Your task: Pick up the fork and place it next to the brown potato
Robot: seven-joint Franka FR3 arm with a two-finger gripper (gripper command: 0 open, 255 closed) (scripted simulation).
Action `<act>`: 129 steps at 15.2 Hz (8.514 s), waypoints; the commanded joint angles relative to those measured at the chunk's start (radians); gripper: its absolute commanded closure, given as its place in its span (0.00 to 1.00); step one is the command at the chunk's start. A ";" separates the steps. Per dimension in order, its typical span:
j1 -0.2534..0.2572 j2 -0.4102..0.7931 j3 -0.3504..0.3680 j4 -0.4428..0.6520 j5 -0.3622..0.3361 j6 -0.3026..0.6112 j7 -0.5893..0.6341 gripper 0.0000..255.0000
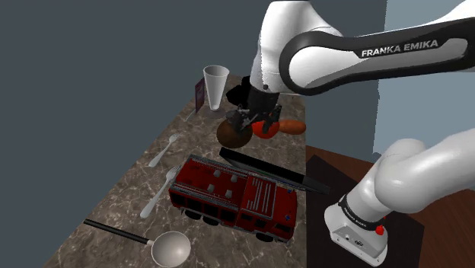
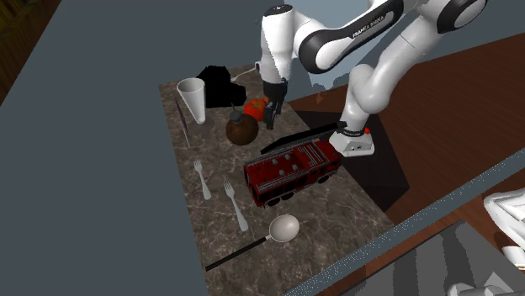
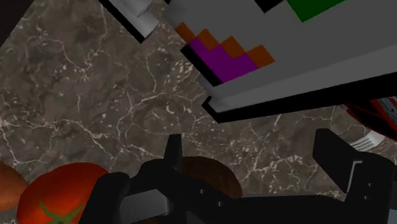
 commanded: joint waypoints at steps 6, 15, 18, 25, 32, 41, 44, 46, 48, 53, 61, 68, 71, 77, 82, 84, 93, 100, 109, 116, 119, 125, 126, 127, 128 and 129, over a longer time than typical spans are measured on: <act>-0.018 0.241 0.130 0.106 0.018 0.143 0.271 0.00; 0.010 0.628 0.204 0.333 -0.126 0.300 0.651 0.00; 0.053 0.757 0.186 0.432 -0.185 0.330 0.768 0.00; 0.114 0.890 0.150 0.512 -0.237 0.385 0.858 0.00; 0.131 0.924 0.140 0.509 -0.255 0.422 0.869 0.00; 0.131 0.925 0.139 0.510 -0.255 0.422 0.869 1.00; 0.132 0.927 0.139 0.512 -0.256 0.422 0.869 1.00; 0.131 0.924 0.140 0.509 -0.254 0.422 0.869 1.00; 0.126 0.907 0.145 0.514 -0.247 0.401 0.868 1.00; 0.115 0.867 0.158 0.532 -0.229 0.346 0.866 1.00; 0.101 0.811 0.173 0.572 -0.204 0.256 0.866 1.00; 0.092 0.771 0.181 0.619 -0.186 0.174 0.869 1.00; 0.090 0.757 0.184 0.643 -0.181 0.138 0.871 1.00; 0.003 0.642 0.176 0.530 -0.098 0.129 0.753 1.00; -0.079 0.523 0.138 0.408 -0.013 0.116 0.600 1.00; -0.105 0.482 0.116 0.368 0.013 0.106 0.540 1.00; -0.209 0.352 -0.008 0.244 0.065 0.045 0.294 1.00; -0.287 0.314 -0.113 0.209 0.048 -0.005 0.124 1.00; -0.392 0.341 -0.242 0.244 -0.008 -0.067 -0.075 1.00; -0.472 0.416 -0.333 0.336 -0.053 -0.117 -0.218 1.00; -0.505 0.461 -0.368 0.392 -0.069 -0.141 -0.276 1.00; -0.570 0.573 -0.430 0.537 -0.092 -0.196 -0.389 1.00; -0.581 0.595 -0.439 0.566 -0.094 -0.206 -0.406 1.00; -0.593 0.617 -0.448 0.596 -0.096 -0.217 -0.424 1.00; -0.604 0.640 -0.456 0.627 -0.098 -0.229 -0.442 1.00; -0.622 0.679 -0.469 0.681 -0.100 -0.248 -0.469 1.00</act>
